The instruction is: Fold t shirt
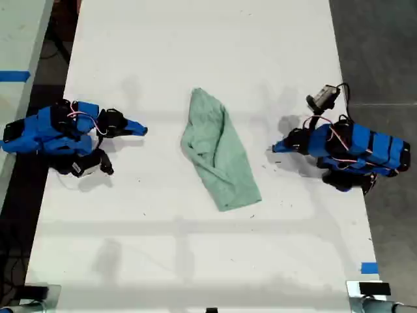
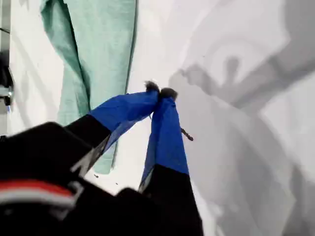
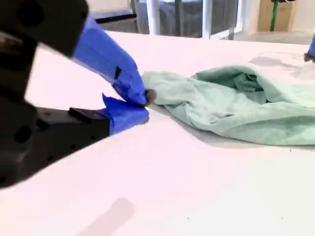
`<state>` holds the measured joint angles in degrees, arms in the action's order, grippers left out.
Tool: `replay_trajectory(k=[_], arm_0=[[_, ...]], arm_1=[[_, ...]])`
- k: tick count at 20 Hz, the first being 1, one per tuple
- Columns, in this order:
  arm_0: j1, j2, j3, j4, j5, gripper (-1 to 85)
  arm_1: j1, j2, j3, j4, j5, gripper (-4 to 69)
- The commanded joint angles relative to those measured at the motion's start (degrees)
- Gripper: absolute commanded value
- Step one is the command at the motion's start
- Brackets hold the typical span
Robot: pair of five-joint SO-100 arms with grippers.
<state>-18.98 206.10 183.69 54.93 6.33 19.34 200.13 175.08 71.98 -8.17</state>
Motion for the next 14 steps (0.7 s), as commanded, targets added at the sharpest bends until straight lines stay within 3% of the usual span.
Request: replay_trajectory(k=[1,8,10,11,13,14], arm_0=[[-1.1,0.3,0.7,0.6,-1.9,-0.1],[0.3,0.3,0.7,-0.6,-1.9,-0.1],[5.8,-0.7,-2.6,-1.6,-7.6,-0.2],[8.3,-5.5,-6.9,-2.7,-11.7,-0.2],[14.6,-33.0,-23.7,-10.3,-10.6,-0.2],[18.1,-50.5,-37.2,-9.8,-9.1,-0.1]], arm_1=[[1.1,0.9,3.2,0.2,0.6,0.8],[-1.3,0.9,3.0,-1.8,1.8,0.8],[-4.5,0.7,0.8,-6.0,3.4,0.8],[-6.8,-0.4,-2.3,-6.1,4.9,0.8],[-10.6,-13.5,-12.7,-9.9,6.2,0.8],[-13.5,-26.8,-21.0,-13.0,5.7,0.8]])
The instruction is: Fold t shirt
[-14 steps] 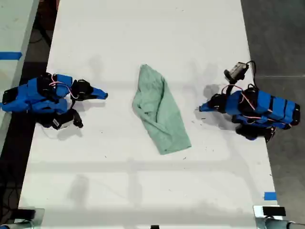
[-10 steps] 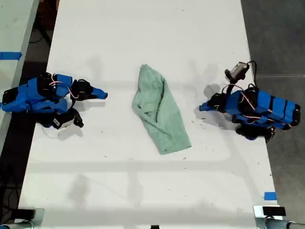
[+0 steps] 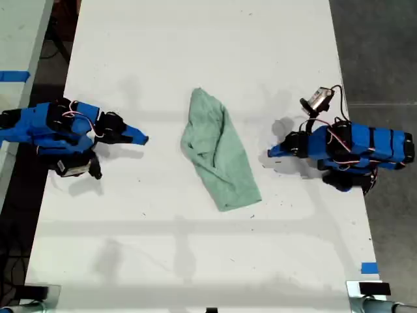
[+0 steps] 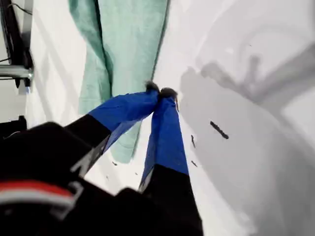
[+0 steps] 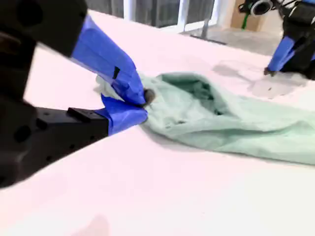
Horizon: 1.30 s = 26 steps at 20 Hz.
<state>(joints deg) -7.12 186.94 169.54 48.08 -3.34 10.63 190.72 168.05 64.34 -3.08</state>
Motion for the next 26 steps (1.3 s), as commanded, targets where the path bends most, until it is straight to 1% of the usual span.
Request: replay_trajectory(k=[1,2,3,4,5,6,7,8,9,11,14,17,19,20,23,24,25,26], arm_0=[[8.7,-48.3,-38.1,1.5,2.1,-0.1],[10.9,-63.1,-52.7,6.7,2.9,4.3],[12.7,-76.2,-65.9,11.1,3.1,13.4],[14.0,-87.3,-77.2,14.4,4.2,17.7],[14.7,-97.1,-86.7,16.3,5.8,20.2],[15.0,-104.9,-94.3,17.5,4.7,23.5],[15.2,-111.5,-100.9,17.7,3.4,25.6],[15.4,-117.1,-106.5,17.1,2.1,27.0],[15.5,-121.6,-111.0,16.0,0.8,28.0],[15.1,-125.7,-112.1,9.8,-2.3,28.3],[14.7,-129.3,-112.1,3.9,-6.3,27.2],[13.8,-131.6,-112.4,0.6,-7.1,23.5],[12.7,-136.5,-115.2,-0.7,-7.1,17.8],[12.1,-138.3,-115.3,-1.6,-7.1,13.2],[12.0,-139.1,-115.5,-3.3,-7.1,9.3],[12.0,-139.7,-115.4,-5.1,-5.4,1.7],[12.3,-139.9,-115.5,-5.6,-6.1,-0.3],[12.5,-139.9,-115.4,-3.6,-9.7,-0.3]], arm_1=[[-8.3,-32.5,-24.8,-5.7,0.2,0.8],[-11.3,-45.4,-35.1,-5.5,-0.7,0.8],[-13.9,-55.2,-44.0,-4.7,-1.3,0.9],[-15.8,-62.3,-50.5,-3.9,-1.7,3.1],[-17.3,-66.6,-54.1,-3.8,-1.8,10.3],[-18.5,-68.9,-55.4,-4.4,-1.9,15.7],[-19.2,-70.0,-55.1,-5.4,-1.8,20.8],[-20.0,-70.7,-54.3,-6.2,-1.8,23.6],[-20.7,-71.6,-53.8,-6.6,-1.4,24.1],[-21.9,-74.0,-54.4,-5.5,-0.5,24.0],[-22.5,-76.6,-55.7,-3.8,0.2,22.8],[-22.5,-78.6,-57.7,-1.4,0.5,21.5],[-22.8,-78.7,-58.0,-1.2,0.6,20.8],[-23.0,-78.7,-58.4,-1.1,0.6,20.2],[-23.6,-79.2,-59.2,-1.1,0.4,18.2],[-23.8,-79.5,-59.2,-1.1,0.4,17.3],[-24.0,-79.5,-59.2,-1.1,0.6,16.1],[-24.2,-79.6,-58.8,-1.1,1.1,13.5]])
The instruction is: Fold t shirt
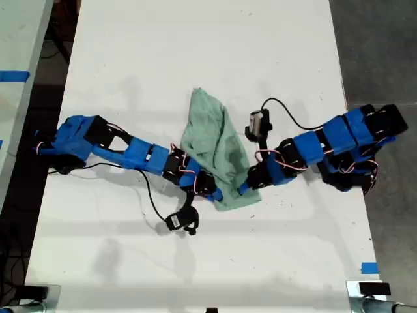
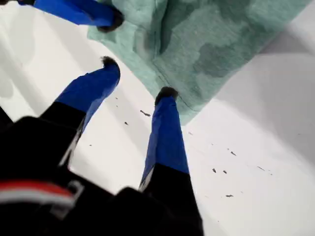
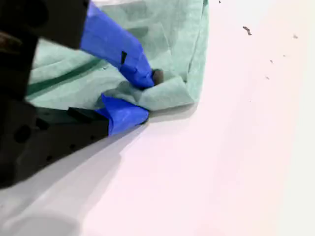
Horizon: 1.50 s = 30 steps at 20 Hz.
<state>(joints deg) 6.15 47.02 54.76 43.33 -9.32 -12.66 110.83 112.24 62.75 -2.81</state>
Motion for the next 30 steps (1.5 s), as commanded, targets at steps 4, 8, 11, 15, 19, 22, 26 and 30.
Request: replay_trajectory(k=[4,8,11,15,19,22,26,30], arm_0=[[-0.4,0.0,-0.4,1.4,-3.8,-0.3],[-0.4,-0.2,-0.4,1.2,-3.5,-0.3],[-0.4,-0.2,-0.4,1.2,-3.3,-0.3],[0.9,1.2,-0.4,5.0,-2.5,-0.3],[5.2,3.7,0.2,12.5,-3.5,-0.3],[6.9,5.2,3.1,17.6,-5.4,-0.2],[9.1,9.1,3.7,22.4,-7.1,-0.2],[8.2,22.6,3.7,29.4,-7.4,-0.2]], arm_1=[[-0.7,-4.0,0.6,-0.4,3.9,20.2],[-0.2,-9.8,2.0,-1.9,4.5,22.0],[0.2,-14.2,1.2,-1.3,6.3,19.8],[-2.0,-18.0,-4.7,-4.2,4.1,-0.2],[-5.8,-31.9,-23.2,-8.6,0.7,-0.2],[-6.7,-43.7,-40.1,-6.8,-1.7,-0.2],[-6.8,-44.4,-48.5,2.5,-1.9,-0.2],[-4.9,-35.9,-54.8,12.4,-4.4,-0.2]])
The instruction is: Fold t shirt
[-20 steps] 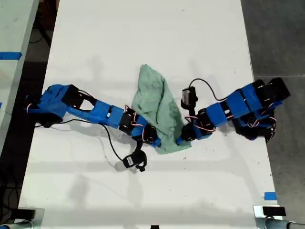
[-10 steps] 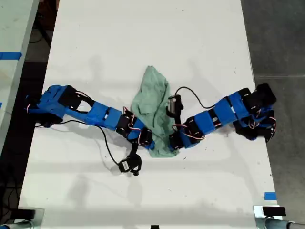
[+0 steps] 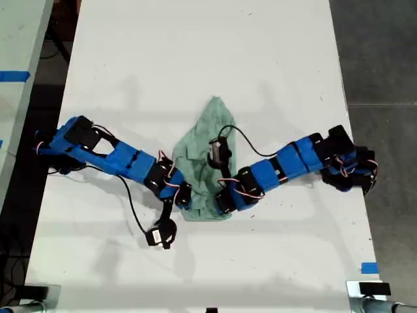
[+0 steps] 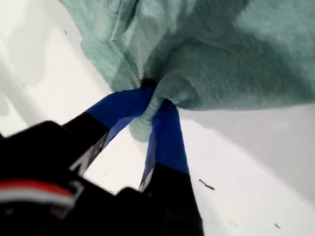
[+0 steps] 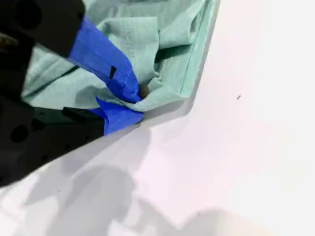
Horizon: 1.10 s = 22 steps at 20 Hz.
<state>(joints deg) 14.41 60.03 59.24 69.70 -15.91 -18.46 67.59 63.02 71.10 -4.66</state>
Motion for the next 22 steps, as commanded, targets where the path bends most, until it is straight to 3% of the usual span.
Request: replay_trajectory(k=[1,12,19,21,22], arm_0=[[-2.0,12.1,-0.7,4.3,0.0,-0.2],[-26.5,25.0,-0.6,6.2,11.7,-0.2],[-36.9,24.3,-1.1,1.8,18.2,1.8],[-37.4,24.7,-1.2,-0.6,18.8,10.6],[-37.8,25.0,-1.3,-1.1,19.2,11.7]], arm_1=[[2.9,10.0,-5.2,3.9,-4.7,-0.2],[29.1,26.4,-1.0,7.0,-17.1,-0.2],[39.4,34.5,9.4,7.8,-19.2,0.0],[41.0,41.5,16.6,6.2,-18.5,20.1],[42.0,45.6,20.7,4.9,-18.5,25.3]])
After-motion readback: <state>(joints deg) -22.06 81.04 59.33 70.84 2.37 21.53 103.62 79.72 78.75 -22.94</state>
